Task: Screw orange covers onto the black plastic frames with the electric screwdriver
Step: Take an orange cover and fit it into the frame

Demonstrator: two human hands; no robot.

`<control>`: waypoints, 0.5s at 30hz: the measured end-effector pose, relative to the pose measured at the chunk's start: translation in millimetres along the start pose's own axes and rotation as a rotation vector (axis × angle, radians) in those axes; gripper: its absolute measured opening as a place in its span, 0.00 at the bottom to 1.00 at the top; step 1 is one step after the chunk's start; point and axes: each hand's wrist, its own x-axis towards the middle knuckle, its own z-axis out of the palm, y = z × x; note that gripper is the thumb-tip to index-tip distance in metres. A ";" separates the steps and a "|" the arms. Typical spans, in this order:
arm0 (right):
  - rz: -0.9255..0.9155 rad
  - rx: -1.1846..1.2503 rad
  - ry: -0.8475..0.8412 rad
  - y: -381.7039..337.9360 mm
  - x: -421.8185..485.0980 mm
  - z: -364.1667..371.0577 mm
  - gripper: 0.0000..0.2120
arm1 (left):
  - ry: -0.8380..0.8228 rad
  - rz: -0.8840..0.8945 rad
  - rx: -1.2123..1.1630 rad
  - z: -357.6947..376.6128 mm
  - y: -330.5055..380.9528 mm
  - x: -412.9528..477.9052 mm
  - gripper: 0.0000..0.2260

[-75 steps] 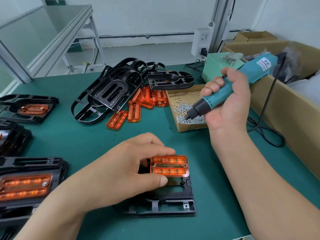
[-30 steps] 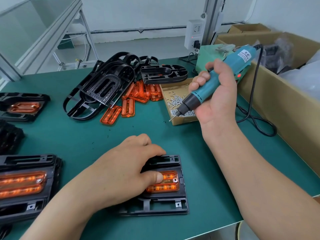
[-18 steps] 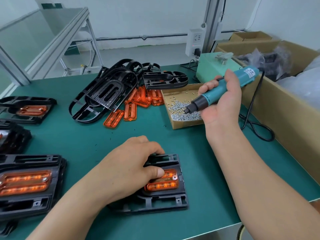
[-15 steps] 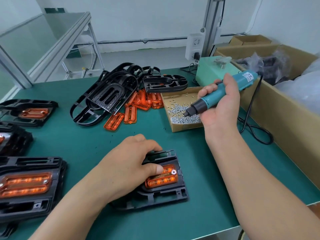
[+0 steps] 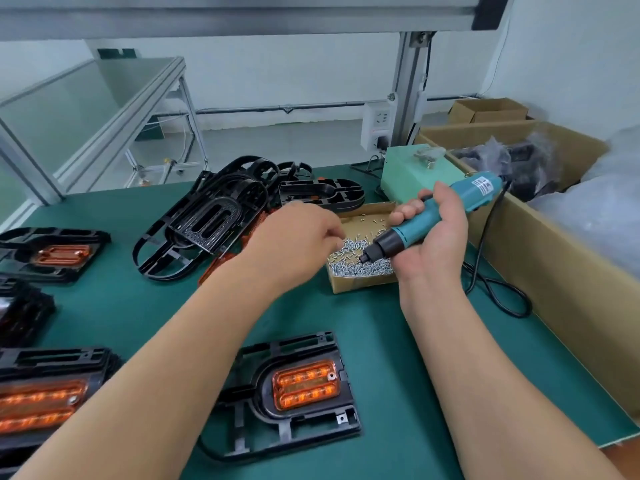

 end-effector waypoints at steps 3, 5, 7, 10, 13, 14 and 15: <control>-0.001 -0.001 0.004 0.6 0.7 -0.3 0.09 | -0.127 0.061 0.163 11.8 6.0 26.0 0.11; 0.001 0.004 0.002 0.4 1.0 -0.6 0.08 | -0.191 0.087 0.264 17.8 7.5 34.0 0.09; 0.003 0.007 0.000 0.3 1.0 -0.4 0.08 | -0.212 0.113 0.318 20.7 8.5 37.9 0.05; -0.001 0.004 0.000 0.4 -0.2 -0.3 0.08 | -0.213 0.114 0.330 25.0 9.6 40.3 0.07; -0.002 0.002 -0.004 1.2 -1.8 0.7 0.07 | -0.219 0.113 0.356 28.4 9.5 39.3 0.17; -0.002 0.002 -0.007 1.3 -2.2 1.0 0.07 | -0.226 0.109 0.355 27.7 10.0 38.9 0.19; -0.004 0.003 -0.011 1.3 -2.7 1.4 0.07 | -0.241 0.104 0.348 26.6 10.6 38.8 0.19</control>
